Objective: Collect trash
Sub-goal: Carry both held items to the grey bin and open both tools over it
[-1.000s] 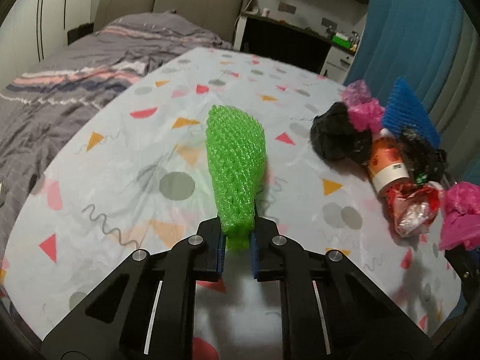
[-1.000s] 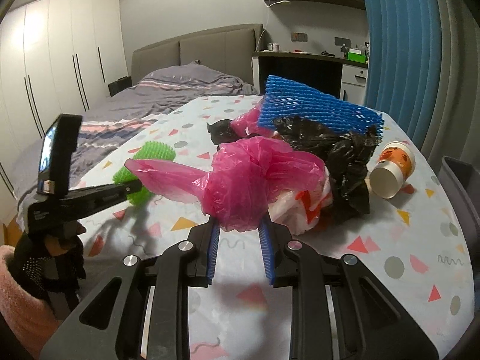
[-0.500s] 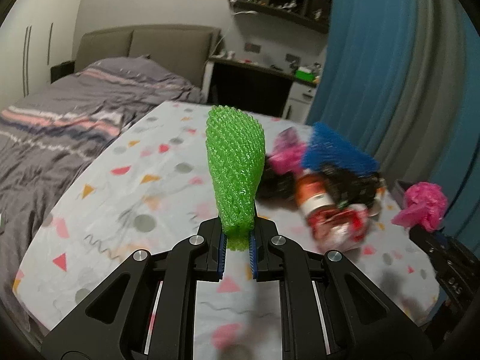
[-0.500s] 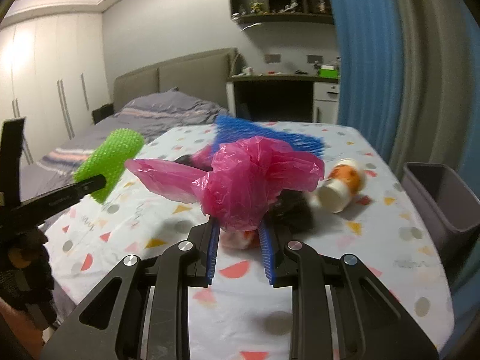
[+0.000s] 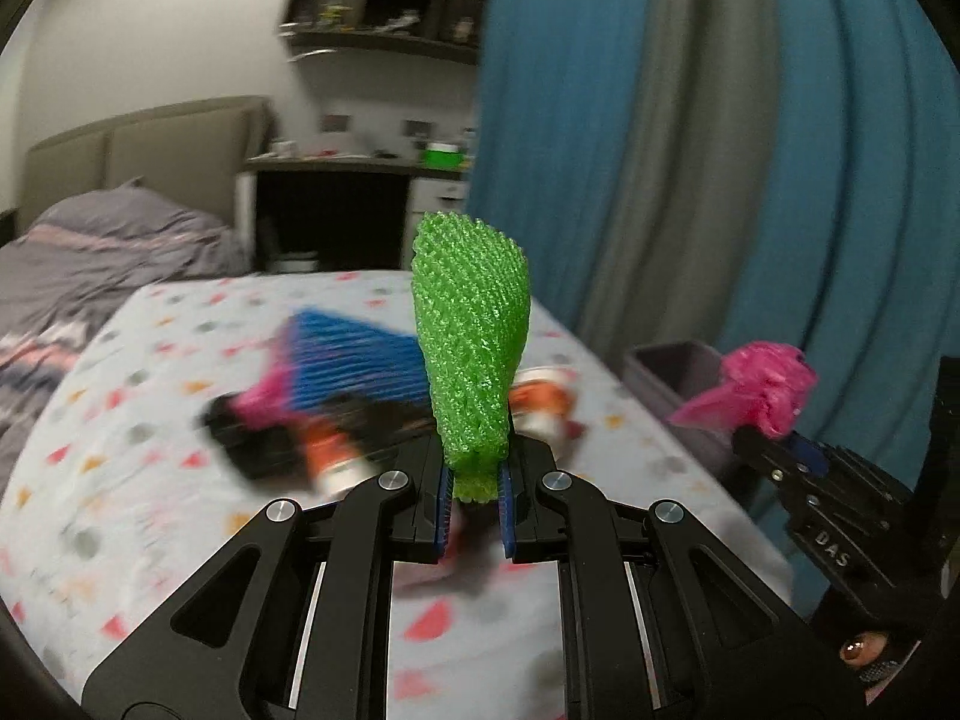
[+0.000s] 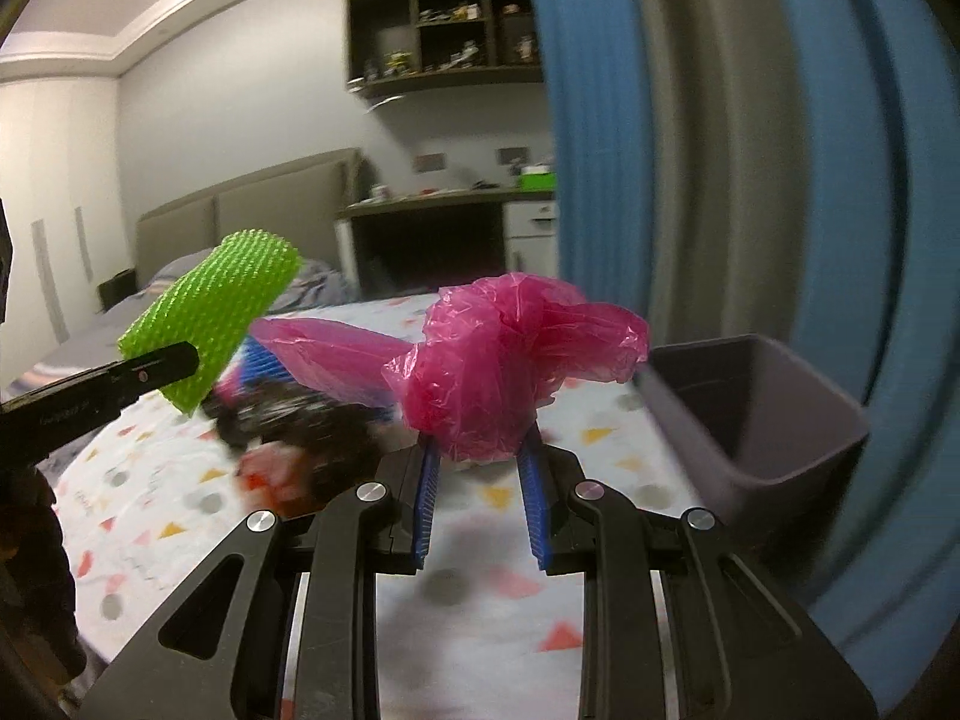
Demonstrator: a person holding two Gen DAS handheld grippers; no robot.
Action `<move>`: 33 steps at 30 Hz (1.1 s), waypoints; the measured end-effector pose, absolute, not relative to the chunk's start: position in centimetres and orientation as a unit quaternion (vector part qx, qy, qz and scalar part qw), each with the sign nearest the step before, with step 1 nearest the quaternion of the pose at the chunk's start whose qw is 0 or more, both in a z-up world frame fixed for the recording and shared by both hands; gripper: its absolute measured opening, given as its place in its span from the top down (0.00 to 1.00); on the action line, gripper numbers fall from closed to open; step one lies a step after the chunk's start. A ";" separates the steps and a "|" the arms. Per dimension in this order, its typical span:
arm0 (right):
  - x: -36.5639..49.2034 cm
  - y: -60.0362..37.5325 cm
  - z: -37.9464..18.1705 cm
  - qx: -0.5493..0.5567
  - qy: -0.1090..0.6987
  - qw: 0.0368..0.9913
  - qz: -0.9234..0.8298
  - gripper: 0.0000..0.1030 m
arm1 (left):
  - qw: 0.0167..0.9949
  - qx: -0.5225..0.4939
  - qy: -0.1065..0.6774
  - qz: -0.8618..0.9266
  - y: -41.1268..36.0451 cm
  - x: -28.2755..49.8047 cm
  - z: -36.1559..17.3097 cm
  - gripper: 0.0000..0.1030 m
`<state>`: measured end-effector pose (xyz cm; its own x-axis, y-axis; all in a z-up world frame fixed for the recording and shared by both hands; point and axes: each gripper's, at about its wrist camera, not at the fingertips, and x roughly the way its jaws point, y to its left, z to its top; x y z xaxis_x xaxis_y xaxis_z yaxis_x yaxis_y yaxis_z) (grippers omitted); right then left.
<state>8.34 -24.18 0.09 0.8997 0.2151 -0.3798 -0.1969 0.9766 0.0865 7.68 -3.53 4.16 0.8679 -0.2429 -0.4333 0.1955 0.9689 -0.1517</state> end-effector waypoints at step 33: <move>19.5 -40.0 -1.7 0.063 0.200 0.974 -0.082 0.74 | 0.901 -0.026 0.292 -0.320 -28.4 27.2 -1.1 0.89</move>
<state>19.47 -39.98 -1.65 0.9069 -0.1348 -0.3993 0.1852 0.9785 0.0902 27.16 -28.36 -1.12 0.6251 -0.5914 -0.5094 0.5613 0.7941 -0.2332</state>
